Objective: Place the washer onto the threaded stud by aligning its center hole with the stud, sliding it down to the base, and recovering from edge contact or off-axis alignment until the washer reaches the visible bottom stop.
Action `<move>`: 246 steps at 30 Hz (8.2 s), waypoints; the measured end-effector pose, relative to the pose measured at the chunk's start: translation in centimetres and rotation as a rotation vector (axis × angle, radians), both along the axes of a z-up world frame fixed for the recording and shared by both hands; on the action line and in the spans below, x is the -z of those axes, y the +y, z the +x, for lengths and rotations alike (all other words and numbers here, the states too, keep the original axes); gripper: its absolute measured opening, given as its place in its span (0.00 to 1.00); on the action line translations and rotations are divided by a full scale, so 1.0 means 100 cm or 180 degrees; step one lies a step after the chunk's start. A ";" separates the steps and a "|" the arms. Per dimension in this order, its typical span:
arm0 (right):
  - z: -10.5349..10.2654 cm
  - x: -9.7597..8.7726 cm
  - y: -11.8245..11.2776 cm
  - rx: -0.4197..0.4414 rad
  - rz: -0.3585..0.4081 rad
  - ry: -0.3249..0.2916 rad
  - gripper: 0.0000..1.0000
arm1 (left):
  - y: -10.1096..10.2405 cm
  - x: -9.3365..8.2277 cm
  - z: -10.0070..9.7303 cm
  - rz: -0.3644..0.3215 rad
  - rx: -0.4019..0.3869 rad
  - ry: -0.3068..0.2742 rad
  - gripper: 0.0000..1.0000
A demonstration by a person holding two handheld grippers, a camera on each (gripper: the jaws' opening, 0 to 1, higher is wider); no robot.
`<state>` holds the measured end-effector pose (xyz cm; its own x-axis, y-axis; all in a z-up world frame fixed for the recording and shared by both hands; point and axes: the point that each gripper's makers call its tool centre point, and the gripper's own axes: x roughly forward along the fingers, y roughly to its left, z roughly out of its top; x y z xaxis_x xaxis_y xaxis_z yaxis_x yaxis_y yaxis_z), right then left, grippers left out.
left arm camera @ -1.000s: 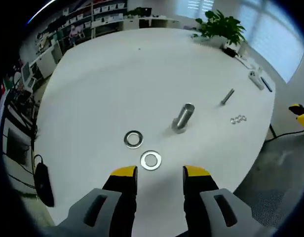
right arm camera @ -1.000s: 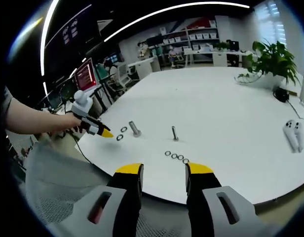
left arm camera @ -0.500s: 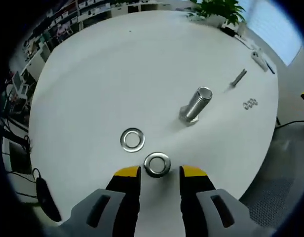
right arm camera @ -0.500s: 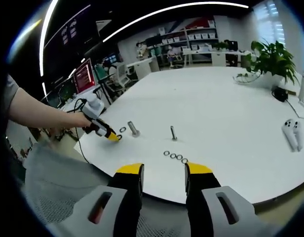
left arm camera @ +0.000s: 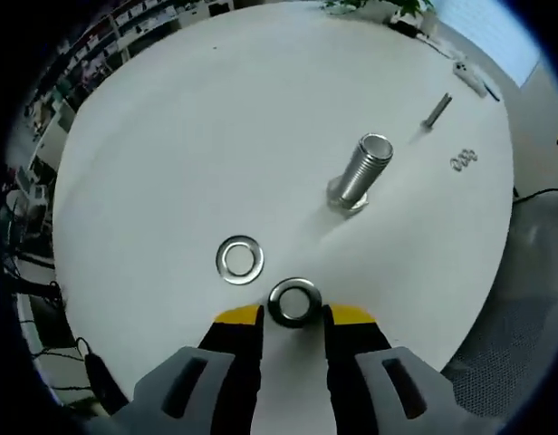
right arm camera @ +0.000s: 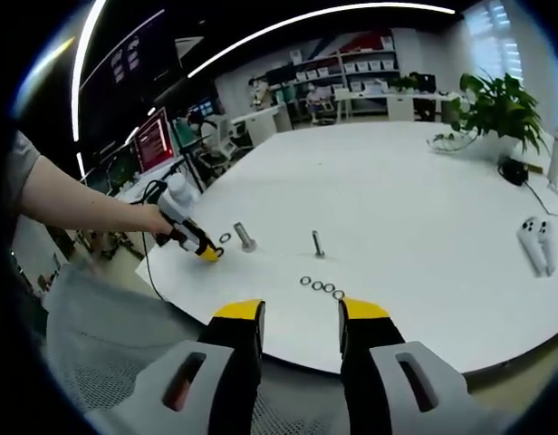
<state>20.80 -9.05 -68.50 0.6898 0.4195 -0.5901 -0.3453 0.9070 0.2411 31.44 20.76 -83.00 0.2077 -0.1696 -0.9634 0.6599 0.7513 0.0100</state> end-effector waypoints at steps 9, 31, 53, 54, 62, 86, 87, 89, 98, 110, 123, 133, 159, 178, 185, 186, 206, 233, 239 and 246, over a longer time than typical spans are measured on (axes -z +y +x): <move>0.001 0.000 0.000 0.0006 0.0011 -0.0013 0.35 | 0.000 0.000 0.005 -0.0012 0.0055 0.0023 0.25; 0.001 -0.001 0.000 0.0017 0.0031 -0.0015 0.35 | -0.002 0.005 0.005 0.0205 0.0294 0.0210 0.21; 0.001 -0.001 0.000 0.0010 0.0038 -0.0010 0.34 | -0.005 0.005 0.005 0.0176 0.0334 0.0222 0.22; 0.001 -0.001 0.000 0.0009 0.0039 -0.0010 0.34 | -0.006 0.005 0.005 0.0178 0.0332 0.0222 0.22; 0.001 -0.002 0.000 0.0019 0.0043 -0.0018 0.34 | -0.005 0.004 0.005 0.0126 0.0278 0.0144 0.20; 0.001 -0.001 0.000 0.0000 0.0041 0.0001 0.34 | -0.013 -0.010 0.011 0.0000 0.0320 0.0057 0.18; 0.001 -0.001 0.000 0.0000 0.0041 -0.0001 0.34 | -0.014 -0.012 0.011 -0.0015 0.0321 0.0051 0.18; 0.001 -0.001 0.001 -0.0002 0.0040 0.0002 0.34 | -0.018 -0.017 0.013 -0.0056 0.0334 0.0016 0.18; 0.001 0.000 0.001 -0.0007 0.0039 0.0009 0.34 | -0.035 -0.042 0.024 -0.0210 0.0439 -0.0124 0.18; 0.001 -0.001 0.001 -0.0003 0.0049 -0.0002 0.34 | -0.057 -0.072 0.036 -0.0345 0.0598 -0.0294 0.18; 0.001 -0.002 0.000 0.0020 0.0057 -0.0014 0.34 | -0.074 -0.071 0.043 -0.0325 0.0752 -0.0306 0.18; 0.001 -0.002 -0.001 0.0031 0.0056 -0.0023 0.34 | -0.081 -0.068 0.042 -0.0216 0.0914 -0.0257 0.18; 0.002 -0.002 -0.003 0.0080 0.0058 -0.0024 0.33 | -0.084 -0.040 0.043 0.0078 0.1239 -0.0136 0.18; 0.002 -0.001 -0.003 0.0069 0.0046 -0.0007 0.33 | -0.082 -0.010 0.043 0.0212 0.1281 0.0002 0.19; 0.001 -0.001 -0.002 0.0060 0.0049 -0.0005 0.32 | -0.082 -0.010 0.044 0.0150 0.1219 0.0028 0.19; 0.001 -0.001 -0.002 0.0054 0.0046 -0.0002 0.32 | -0.082 -0.009 0.044 0.0140 0.1198 0.0037 0.19; 0.001 -0.001 -0.001 0.0036 0.0053 -0.0007 0.32 | -0.079 -0.020 0.044 0.0018 0.1066 -0.0144 0.29; 0.000 0.001 0.000 -0.0004 0.0015 0.0036 0.32 | -0.007 -0.026 0.046 -0.0003 0.0457 -0.0239 0.31; 0.000 0.003 0.000 -0.0004 -0.0001 0.0059 0.32 | 0.002 -0.017 0.046 -0.0002 0.0362 -0.0176 0.32; -0.001 0.003 0.000 -0.0011 -0.0007 0.0067 0.32 | 0.009 -0.008 0.047 -0.0006 0.0287 -0.0121 0.33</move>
<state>20.72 -9.07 -68.83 0.6758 0.4206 -0.6053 -0.3434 0.9063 0.2464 36.16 21.68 -82.18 0.2279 -0.1912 -0.9547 0.7241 0.6888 0.0349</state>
